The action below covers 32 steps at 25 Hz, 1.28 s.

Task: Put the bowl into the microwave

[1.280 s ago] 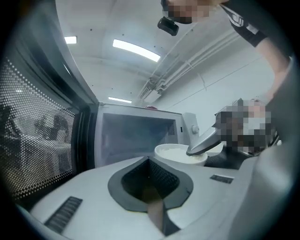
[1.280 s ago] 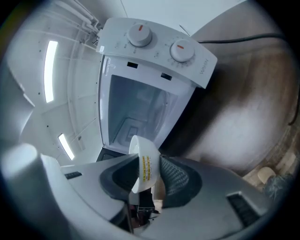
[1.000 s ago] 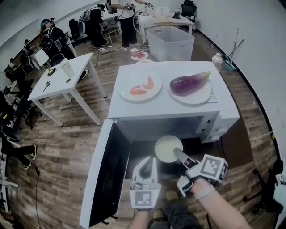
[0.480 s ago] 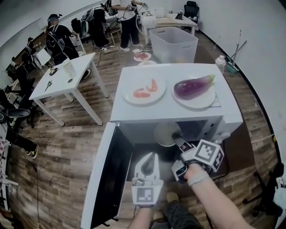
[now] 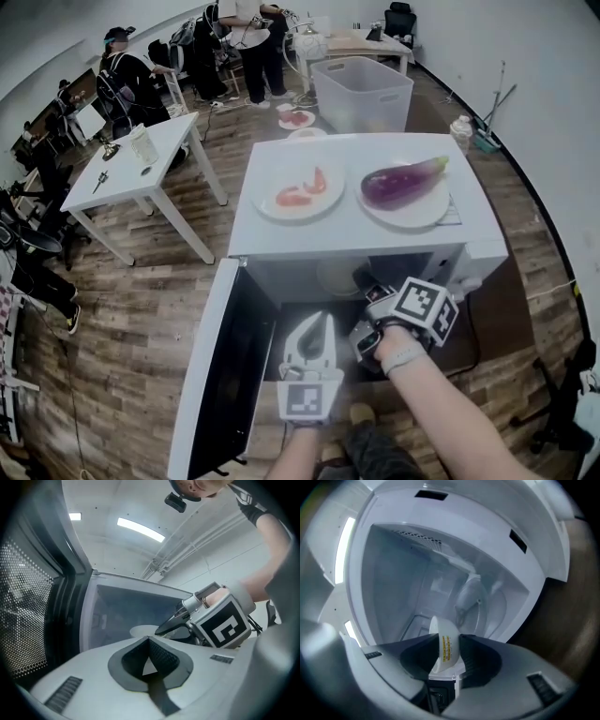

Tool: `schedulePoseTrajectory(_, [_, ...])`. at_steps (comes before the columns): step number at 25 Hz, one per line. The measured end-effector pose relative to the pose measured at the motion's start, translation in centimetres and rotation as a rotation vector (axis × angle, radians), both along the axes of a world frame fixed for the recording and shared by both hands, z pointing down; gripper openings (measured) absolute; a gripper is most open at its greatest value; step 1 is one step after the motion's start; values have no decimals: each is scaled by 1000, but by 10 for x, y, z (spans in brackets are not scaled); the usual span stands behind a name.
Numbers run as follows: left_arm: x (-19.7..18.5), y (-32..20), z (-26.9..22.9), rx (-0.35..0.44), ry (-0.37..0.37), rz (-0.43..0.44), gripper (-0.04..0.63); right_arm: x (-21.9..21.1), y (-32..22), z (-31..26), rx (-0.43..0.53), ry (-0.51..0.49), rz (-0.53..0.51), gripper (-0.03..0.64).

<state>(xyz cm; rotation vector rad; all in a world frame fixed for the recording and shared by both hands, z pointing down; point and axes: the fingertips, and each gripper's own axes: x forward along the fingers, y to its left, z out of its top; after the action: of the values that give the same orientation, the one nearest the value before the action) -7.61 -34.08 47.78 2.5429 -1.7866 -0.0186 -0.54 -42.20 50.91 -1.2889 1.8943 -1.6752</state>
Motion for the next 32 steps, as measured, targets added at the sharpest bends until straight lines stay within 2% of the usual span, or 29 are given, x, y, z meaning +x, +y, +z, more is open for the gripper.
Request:
schedulePoseTrajectory(9, [2, 1, -4, 9, 2, -3, 0, -2, -10, 10, -67, -2, 27, 130])
schedulePoseTrajectory(17, [-4, 6, -10, 20, 3, -10, 0, -8, -7, 22, -164, -108, 95, 137])
schedulePoseTrajectory(22, [-10, 10, -12, 16, 13, -17, 0, -13, -11, 21, -171, -132, 129, 138])
schedulePoseTrajectory(26, [-12, 11, -13, 19, 14, -21, 0, -15, -15, 14, -140, -156, 143, 144])
schedulePoseTrajectory(32, [-16, 8, -11, 14, 7, -28, 0, -20, -14, 10, -114, -200, 123, 244])
